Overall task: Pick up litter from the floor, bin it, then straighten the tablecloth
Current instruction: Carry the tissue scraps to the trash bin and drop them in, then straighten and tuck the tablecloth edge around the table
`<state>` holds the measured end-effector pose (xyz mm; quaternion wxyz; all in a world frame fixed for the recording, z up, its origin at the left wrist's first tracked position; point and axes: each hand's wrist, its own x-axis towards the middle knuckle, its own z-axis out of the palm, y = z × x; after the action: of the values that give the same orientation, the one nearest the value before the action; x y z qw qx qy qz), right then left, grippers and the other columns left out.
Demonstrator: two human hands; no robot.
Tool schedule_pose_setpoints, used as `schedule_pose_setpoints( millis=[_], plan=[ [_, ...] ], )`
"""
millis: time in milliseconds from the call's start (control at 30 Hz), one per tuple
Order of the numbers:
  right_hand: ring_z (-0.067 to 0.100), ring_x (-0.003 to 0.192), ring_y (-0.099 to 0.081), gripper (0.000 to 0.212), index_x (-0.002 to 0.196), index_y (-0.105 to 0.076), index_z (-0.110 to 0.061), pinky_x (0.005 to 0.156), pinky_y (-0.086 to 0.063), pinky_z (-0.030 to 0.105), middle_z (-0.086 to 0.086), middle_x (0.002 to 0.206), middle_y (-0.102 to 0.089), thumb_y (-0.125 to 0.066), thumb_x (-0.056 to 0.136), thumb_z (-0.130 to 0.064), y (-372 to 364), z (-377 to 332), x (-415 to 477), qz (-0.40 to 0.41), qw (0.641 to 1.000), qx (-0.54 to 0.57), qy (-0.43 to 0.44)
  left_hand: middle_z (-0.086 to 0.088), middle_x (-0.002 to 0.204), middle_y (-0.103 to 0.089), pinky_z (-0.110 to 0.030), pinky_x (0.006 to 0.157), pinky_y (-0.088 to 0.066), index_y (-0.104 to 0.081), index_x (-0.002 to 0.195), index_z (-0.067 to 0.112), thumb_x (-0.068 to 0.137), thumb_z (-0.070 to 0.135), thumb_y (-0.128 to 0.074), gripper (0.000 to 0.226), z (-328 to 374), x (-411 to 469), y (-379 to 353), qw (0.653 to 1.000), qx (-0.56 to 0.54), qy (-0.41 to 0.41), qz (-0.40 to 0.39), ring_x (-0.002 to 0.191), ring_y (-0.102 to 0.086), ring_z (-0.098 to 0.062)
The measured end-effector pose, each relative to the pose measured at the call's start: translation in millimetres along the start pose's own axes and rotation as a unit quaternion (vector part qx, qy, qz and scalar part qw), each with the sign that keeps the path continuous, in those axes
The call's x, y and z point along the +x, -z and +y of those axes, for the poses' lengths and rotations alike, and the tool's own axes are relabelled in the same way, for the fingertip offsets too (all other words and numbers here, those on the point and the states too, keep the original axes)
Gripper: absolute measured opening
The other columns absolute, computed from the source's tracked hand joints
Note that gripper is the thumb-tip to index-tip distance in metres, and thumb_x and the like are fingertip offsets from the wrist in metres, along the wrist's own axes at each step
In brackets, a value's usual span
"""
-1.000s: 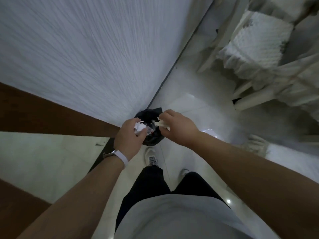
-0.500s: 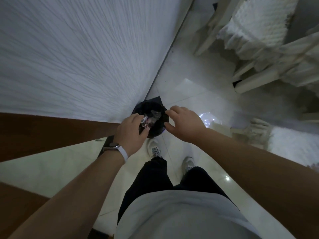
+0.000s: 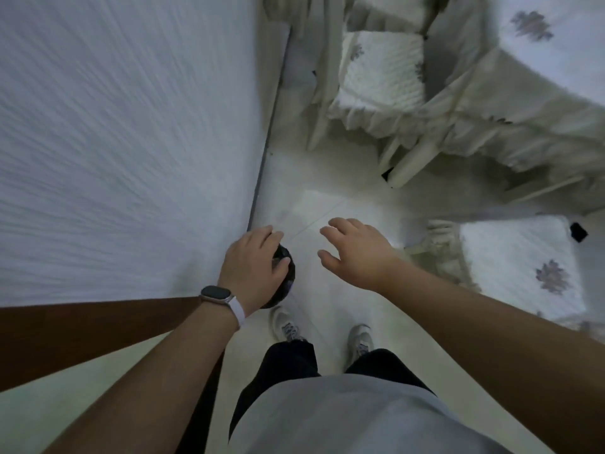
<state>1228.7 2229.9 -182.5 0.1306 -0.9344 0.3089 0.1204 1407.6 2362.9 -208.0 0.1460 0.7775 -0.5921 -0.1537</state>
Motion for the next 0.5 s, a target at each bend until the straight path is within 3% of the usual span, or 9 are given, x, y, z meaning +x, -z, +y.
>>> schedule_pose_setpoints(
  millis=[200,333,500],
  plan=[
    [0.027,0.117,-0.049,0.047,0.128,-0.051,-0.017,0.090,-0.044,0.038,0.005,0.130,-0.052,-0.042,0.095,-0.049,25,44,-65,0.068,0.995,0.003,-0.077,-0.012,0.137,-0.053,-0.044,0.100,-0.041,-0.055,0.131,0.012,0.090,0.035,-0.060,0.048,66,23,5,0.995,0.018,-0.102,-0.008,0.124,-0.048,-0.031],
    [0.028,0.123,-0.047,0.050,0.132,-0.049,-0.018,0.095,-0.043,0.041,0.006,0.137,-0.049,-0.041,0.095,-0.051,40,80,-125,0.116,0.985,0.012,-0.128,-0.012,0.135,-0.054,-0.047,0.100,-0.043,-0.055,0.130,0.012,0.089,0.036,-0.060,0.048,132,26,5,0.986,0.027,-0.166,-0.004,0.124,-0.050,-0.030],
    [0.026,0.117,-0.051,0.053,0.129,-0.052,-0.019,0.093,-0.046,0.040,0.005,0.130,-0.054,-0.040,0.092,-0.054,52,127,-224,0.177,0.967,-0.003,-0.182,-0.012,0.129,-0.058,-0.048,0.094,-0.047,-0.058,0.127,0.012,0.088,0.036,-0.062,0.046,230,14,-4,0.968,0.044,-0.248,0.011,0.117,-0.054,-0.030]
  ],
)
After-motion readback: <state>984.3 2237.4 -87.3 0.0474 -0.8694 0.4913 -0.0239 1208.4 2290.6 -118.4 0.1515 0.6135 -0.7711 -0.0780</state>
